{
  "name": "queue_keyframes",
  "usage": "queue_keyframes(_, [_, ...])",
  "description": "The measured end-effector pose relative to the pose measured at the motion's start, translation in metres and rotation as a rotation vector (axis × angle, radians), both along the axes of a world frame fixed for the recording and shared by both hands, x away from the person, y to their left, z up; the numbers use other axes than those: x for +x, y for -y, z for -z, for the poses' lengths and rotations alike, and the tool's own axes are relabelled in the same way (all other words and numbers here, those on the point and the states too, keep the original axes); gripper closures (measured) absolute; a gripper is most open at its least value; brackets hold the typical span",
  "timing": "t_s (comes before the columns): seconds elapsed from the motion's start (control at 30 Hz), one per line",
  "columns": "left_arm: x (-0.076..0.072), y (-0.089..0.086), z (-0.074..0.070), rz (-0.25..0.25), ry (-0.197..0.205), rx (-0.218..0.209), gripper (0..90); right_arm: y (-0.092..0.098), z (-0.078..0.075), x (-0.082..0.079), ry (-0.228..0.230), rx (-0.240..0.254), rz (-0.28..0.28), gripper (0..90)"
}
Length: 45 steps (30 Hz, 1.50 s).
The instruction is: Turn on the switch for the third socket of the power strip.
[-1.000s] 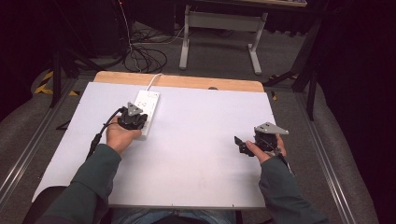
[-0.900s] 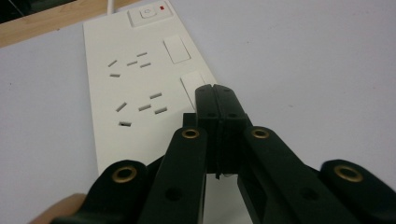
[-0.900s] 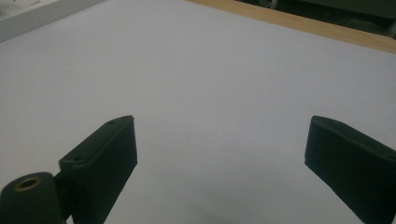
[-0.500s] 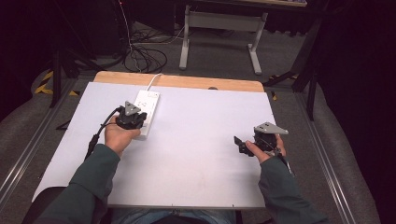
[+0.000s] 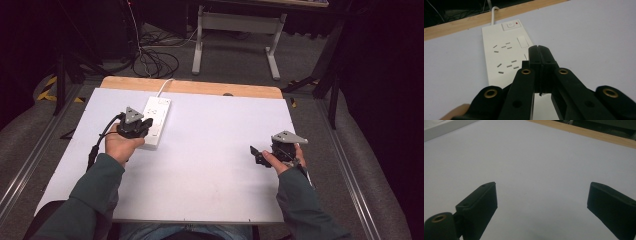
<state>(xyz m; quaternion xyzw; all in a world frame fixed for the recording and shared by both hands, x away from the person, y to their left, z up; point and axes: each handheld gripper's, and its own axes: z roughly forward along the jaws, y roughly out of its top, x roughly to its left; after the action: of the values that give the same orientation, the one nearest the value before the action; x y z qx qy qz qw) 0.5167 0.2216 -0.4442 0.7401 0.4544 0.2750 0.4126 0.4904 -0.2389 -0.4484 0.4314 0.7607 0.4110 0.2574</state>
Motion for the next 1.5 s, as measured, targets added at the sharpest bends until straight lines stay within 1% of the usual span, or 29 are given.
queue_keyframes(0.07, [-0.003,-0.001,-0.002,0.003,0.003,-0.006,90.0,0.000,0.000,0.000,-0.002,0.002,0.002,9.8])
queue_keyframes(0.13, [-0.004,-0.001,-0.005,0.006,0.018,-0.009,90.0,0.000,0.000,0.000,0.001,-0.001,-0.001,9.8])
queue_keyframes(0.17, [-0.006,-0.001,-0.005,0.008,0.014,-0.025,90.0,0.000,0.000,0.000,0.000,-0.002,-0.001,9.8])
queue_keyframes(0.2, [-0.007,-0.001,-0.006,0.009,0.019,-0.020,90.0,0.000,0.000,0.000,0.001,-0.003,-0.001,9.8])
queue_keyframes(0.33, [-0.011,-0.002,-0.009,0.012,0.025,-0.031,90.0,0.000,0.000,0.000,0.001,-0.001,-0.001,9.8])
queue_keyframes(0.4, [-0.014,-0.003,-0.011,0.007,0.034,-0.042,90.0,0.000,0.000,0.000,-0.001,0.000,0.002,9.8])
queue_keyframes(0.47, [-0.017,-0.005,-0.014,0.010,0.039,-0.062,90.0,0.000,0.000,0.000,0.000,-0.002,0.001,9.8])
queue_keyframes(0.53, [-0.022,-0.007,-0.017,0.018,0.047,-0.068,90.0,0.000,0.000,0.000,0.000,-0.001,0.000,9.8])
queue_keyframes(0.7, [-0.035,-0.015,-0.021,0.015,0.059,-0.091,90.0,0.000,0.000,0.000,0.001,-0.001,0.000,9.8])
queue_keyframes(0.77, [-0.041,-0.018,-0.023,0.013,0.063,-0.106,90.0,0.000,0.000,0.000,0.001,-0.002,-0.002,9.8])
queue_keyframes(0.83, [-0.047,-0.021,-0.026,0.017,0.075,-0.109,90.0,-0.001,0.000,0.000,0.002,-0.003,0.000,9.8])
queue_keyframes(0.9, [-0.053,-0.025,-0.027,0.018,0.080,-0.123,90.0,-0.001,0.000,0.000,0.002,-0.004,0.001,9.8])
queue_keyframes(0.93, [-0.056,-0.027,-0.028,0.015,0.083,-0.123,90.0,-0.001,0.000,0.000,0.003,-0.006,-0.001,9.8])
queue_keyframes(1.0, [-0.061,-0.031,-0.028,0.009,0.085,-0.137,90.0,-0.001,0.000,0.000,0.002,-0.005,0.001,9.8])
queue_keyframes(1.17, [-0.069,-0.040,-0.029,-0.008,0.091,-0.148,90.0,-0.001,-0.001,-0.001,0.002,-0.007,-0.001,9.8])
queue_keyframes(1.27, [-0.072,-0.044,-0.029,-0.016,0.096,-0.144,90.0,-0.001,-0.001,-0.001,0.003,-0.006,0.001,9.8])
queue_keyframes(1.5, [-0.080,-0.049,-0.029,-0.022,0.100,-0.152,90.0,0.000,-0.001,0.000,0.006,-0.007,-0.003,9.8])
